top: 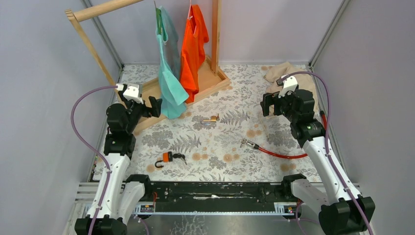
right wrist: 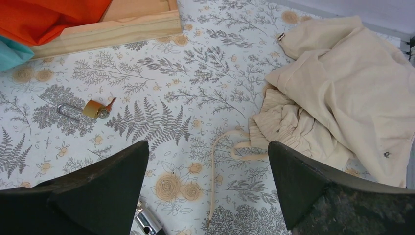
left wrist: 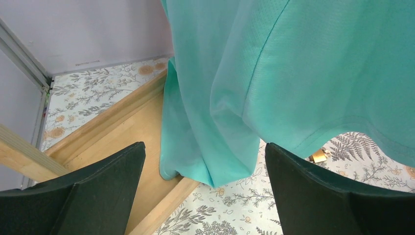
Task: Lock with the key
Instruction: Move the lock to the center of the board, then pick up the lock from the center of the board, then lock the lock.
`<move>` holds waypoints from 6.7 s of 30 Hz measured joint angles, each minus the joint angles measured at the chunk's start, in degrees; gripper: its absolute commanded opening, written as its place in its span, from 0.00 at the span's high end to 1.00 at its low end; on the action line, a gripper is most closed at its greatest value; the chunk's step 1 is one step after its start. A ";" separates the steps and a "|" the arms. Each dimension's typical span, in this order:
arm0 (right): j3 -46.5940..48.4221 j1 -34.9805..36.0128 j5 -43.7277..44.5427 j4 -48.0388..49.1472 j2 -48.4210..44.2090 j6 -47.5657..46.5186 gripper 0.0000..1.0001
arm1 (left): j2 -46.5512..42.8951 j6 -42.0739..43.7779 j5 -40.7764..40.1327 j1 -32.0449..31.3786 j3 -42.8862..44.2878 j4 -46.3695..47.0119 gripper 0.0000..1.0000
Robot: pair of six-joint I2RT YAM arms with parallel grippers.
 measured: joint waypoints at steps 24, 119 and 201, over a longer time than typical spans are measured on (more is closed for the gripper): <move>-0.37 0.00 0.15 0.50 0.22 -1.75 0.01 | -0.61 2.67 0.83 0.31 -0.09 -1.53 0.00; -8.70 23.89 -17.77 -5.81 22.58 -11.87 0.01 | 26.47 30.38 2.80 -33.46 2.75 -19.89 0.00; 10.97 31.89 -11.82 -20.57 10.71 -22.49 1.00 | 33.81 21.40 33.22 -36.54 20.06 -28.11 0.43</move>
